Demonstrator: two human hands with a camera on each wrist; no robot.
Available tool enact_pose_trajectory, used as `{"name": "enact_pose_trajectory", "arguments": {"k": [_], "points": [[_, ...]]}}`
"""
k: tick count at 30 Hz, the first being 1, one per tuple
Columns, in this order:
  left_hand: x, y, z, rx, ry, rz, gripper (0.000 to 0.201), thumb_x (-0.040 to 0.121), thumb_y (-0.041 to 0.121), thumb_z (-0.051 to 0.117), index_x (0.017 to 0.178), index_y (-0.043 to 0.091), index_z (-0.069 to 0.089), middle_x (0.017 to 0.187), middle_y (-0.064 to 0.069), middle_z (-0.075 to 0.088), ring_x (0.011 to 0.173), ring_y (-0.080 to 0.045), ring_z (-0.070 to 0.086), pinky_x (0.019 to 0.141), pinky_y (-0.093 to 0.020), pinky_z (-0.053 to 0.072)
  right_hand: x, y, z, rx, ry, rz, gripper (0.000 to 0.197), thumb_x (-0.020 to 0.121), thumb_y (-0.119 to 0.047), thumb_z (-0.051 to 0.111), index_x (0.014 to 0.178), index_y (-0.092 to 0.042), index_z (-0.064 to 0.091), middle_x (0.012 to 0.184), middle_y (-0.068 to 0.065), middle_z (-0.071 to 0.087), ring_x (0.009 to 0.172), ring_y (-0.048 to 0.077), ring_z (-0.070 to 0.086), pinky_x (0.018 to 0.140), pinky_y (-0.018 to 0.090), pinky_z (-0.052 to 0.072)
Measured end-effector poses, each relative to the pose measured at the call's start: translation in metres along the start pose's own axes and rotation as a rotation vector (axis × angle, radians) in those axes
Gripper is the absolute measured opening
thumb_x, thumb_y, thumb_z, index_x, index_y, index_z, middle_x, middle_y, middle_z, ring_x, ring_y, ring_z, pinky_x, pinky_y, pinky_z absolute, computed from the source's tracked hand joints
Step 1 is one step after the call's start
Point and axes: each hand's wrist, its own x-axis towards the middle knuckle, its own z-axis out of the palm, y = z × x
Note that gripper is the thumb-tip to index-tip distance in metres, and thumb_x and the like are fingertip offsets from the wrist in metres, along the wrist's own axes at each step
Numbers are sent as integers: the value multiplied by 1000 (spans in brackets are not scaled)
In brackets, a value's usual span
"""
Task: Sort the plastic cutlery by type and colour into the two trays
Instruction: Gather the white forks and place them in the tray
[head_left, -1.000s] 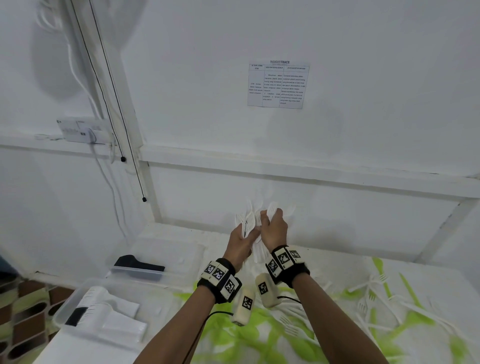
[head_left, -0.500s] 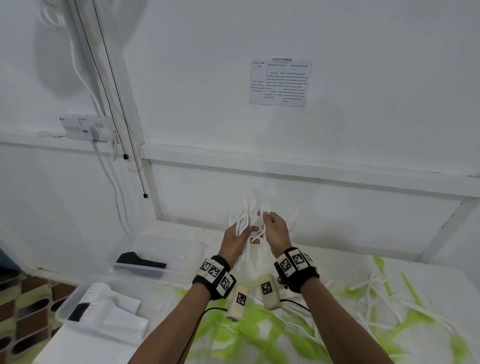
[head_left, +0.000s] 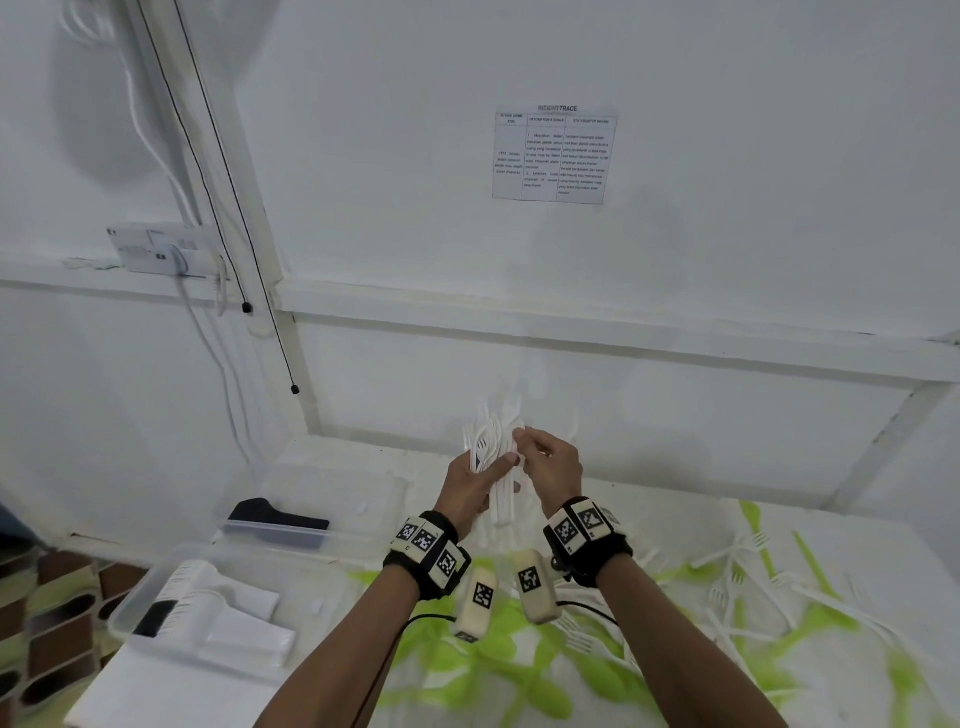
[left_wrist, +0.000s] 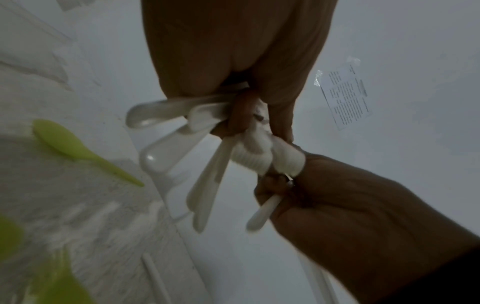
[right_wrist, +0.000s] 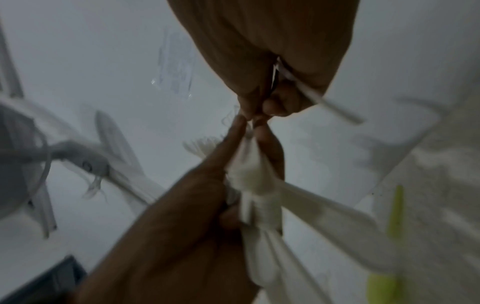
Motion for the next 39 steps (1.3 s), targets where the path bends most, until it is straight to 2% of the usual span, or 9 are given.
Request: {"name": "enact_pose_trajectory", "arguments": {"k": [4, 7, 13, 16, 19, 25, 30, 35, 39], "points": [[4, -4, -1, 11, 10, -38, 22, 94, 21, 72, 111, 7, 71, 89, -5, 73, 67, -17, 67, 58, -26, 50, -2, -3, -3, -177, -175, -58, 18, 104, -25, 54, 102, -27, 71, 74, -4, 65, 69, 16, 57, 70, 29, 49], [5, -6, -4, -14, 56, -15, 18, 90, 11, 74, 106, 4, 71, 94, -8, 76, 64, -23, 68, 65, -35, 57, 4, -6, -9, -413, -333, -83, 55, 108, -20, 37, 156, -40, 20, 97, 10, 70, 73, 21, 61, 68, 25, 47], [7, -11, -6, -40, 105, 25, 27, 90, 13, 76, 110, -4, 69, 100, -16, 76, 69, -30, 72, 67, -39, 60, -3, -11, -13, -516, -466, -9, 35, 99, 1, 30, 122, -21, 17, 128, 25, 59, 50, 18, 54, 47, 24, 47], [8, -19, -5, -18, 125, 58, 28, 88, 20, 79, 108, 2, 72, 100, -11, 78, 84, -29, 75, 78, -41, 61, -3, -11, -13, -459, -496, 24, 59, 99, 3, 29, 145, -25, 5, 138, 16, 54, 46, 15, 63, 40, 19, 44], [9, -23, -5, 2, 157, 54, 31, 84, 26, 84, 107, 7, 74, 99, -7, 79, 95, -28, 75, 86, -43, 60, -2, -8, -13, -479, -567, 80, 91, 100, 3, 41, 154, -30, -24, 130, 13, 54, 76, 28, 74, 43, 19, 46], [4, -28, -4, 27, 156, 83, 27, 81, 21, 86, 103, 8, 78, 99, -9, 79, 95, -31, 75, 85, -45, 61, 1, -6, -10, -337, -421, 42, 65, 98, 3, 43, 156, -24, 34, 111, 15, 54, 92, 26, 63, 71, 45, 64], [6, -28, -6, 58, 155, 93, 22, 87, 19, 80, 106, 9, 77, 99, -7, 79, 94, -26, 76, 88, -43, 60, 4, -2, -6, -130, -405, 148, 46, 106, -23, 48, 150, -11, 42, 101, 15, 52, 95, 26, 59, 85, 47, 58], [2, -19, -5, 158, 38, 52, 21, 100, 25, 65, 102, 5, 73, 59, 0, 63, 44, -10, 53, 44, -23, 40, -1, 17, 3, -212, -224, -21, 49, 95, -47, 60, 142, -40, 51, 96, 16, 74, 93, 27, 70, 89, 42, 58], [4, -19, -11, 224, 14, 89, 20, 102, 26, 61, 115, 15, 73, 67, 3, 70, 49, -10, 57, 46, -23, 40, -2, 18, 7, -142, -121, 44, 53, 89, -41, 66, 140, -34, 56, 104, 4, 76, 100, 21, 70, 98, 39, 54]]}}
